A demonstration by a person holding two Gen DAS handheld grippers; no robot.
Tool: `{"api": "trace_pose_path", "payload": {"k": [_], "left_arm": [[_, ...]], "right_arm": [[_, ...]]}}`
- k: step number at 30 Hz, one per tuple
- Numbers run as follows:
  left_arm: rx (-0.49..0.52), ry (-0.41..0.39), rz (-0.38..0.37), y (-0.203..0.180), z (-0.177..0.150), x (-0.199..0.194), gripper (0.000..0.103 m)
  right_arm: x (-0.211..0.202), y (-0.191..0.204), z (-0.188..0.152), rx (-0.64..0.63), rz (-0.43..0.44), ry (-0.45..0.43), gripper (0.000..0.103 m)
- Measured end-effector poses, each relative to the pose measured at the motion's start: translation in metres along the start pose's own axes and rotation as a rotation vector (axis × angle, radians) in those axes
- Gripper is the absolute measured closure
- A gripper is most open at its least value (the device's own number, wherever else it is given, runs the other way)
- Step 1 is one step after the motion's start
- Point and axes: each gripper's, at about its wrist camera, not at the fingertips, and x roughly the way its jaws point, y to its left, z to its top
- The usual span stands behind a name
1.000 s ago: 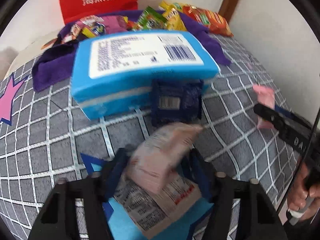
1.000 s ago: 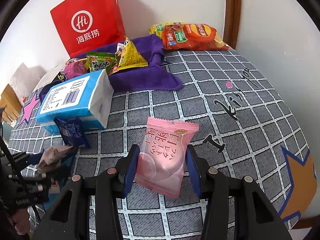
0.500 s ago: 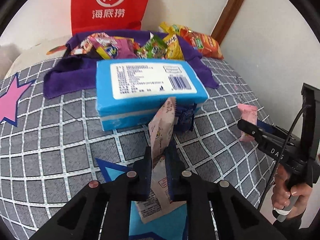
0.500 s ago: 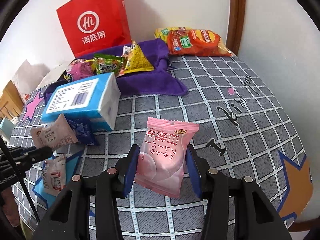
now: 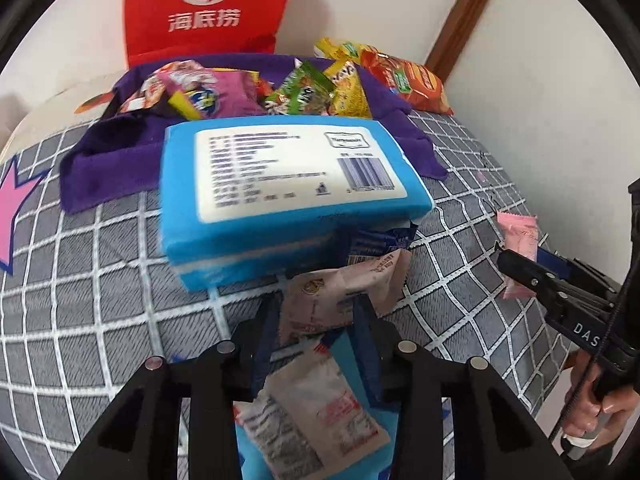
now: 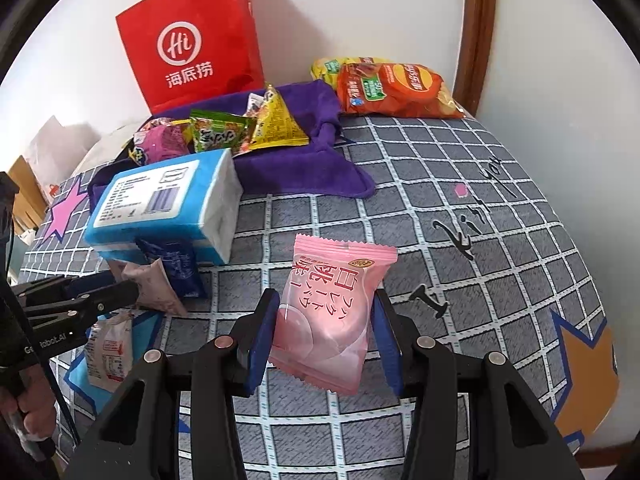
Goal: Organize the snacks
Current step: 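Grasp the white wrapper with the left tool while the right tool holds the pink candy packet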
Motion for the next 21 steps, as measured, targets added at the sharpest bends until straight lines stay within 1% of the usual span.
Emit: {"api": "trace_pose_path", "payload": {"k": [1,4,6,8,9,10,12,15,16,19,21], "left_arm": [[0.007,0.002,-0.001,-0.002,0.001,0.002,0.057],[0.042,0.017,-0.002,-0.012,0.005,0.01,0.054],[0.049,0.009,-0.009,-0.015,0.005,0.013,0.054],[0.048,0.0,-0.037,-0.016,0.005,0.012,0.066],[0.047,0.0,-0.052,-0.015,0.003,0.01,0.075],[0.044,0.002,-0.07,-0.014,0.002,0.008,0.08],[0.047,-0.007,-0.089,-0.014,0.0,0.002,0.085],[0.057,-0.025,-0.09,-0.015,-0.003,-0.01,0.09],[0.056,-0.032,-0.092,-0.014,-0.004,-0.015,0.094],[0.054,-0.05,-0.109,-0.014,-0.004,-0.027,0.096],[0.061,-0.065,-0.102,-0.013,-0.005,-0.036,0.097]], "right_arm": [[0.0,-0.002,0.0,0.003,-0.003,0.001,0.056],[0.002,-0.005,-0.001,0.008,-0.008,0.005,0.056],[0.004,-0.007,-0.002,0.011,-0.007,0.009,0.056],[0.004,-0.008,-0.003,0.012,-0.008,0.011,0.056],[0.004,-0.009,-0.003,0.011,-0.008,0.011,0.056],[0.004,-0.009,-0.004,0.01,-0.007,0.011,0.056],[0.004,-0.008,-0.004,0.008,-0.007,0.009,0.056],[0.002,-0.006,-0.002,0.005,-0.003,0.002,0.056],[0.001,-0.005,-0.002,0.004,-0.001,-0.001,0.056],[-0.003,0.001,0.001,-0.005,0.008,-0.013,0.056],[-0.006,0.005,0.003,-0.014,0.011,-0.021,0.056]]}}
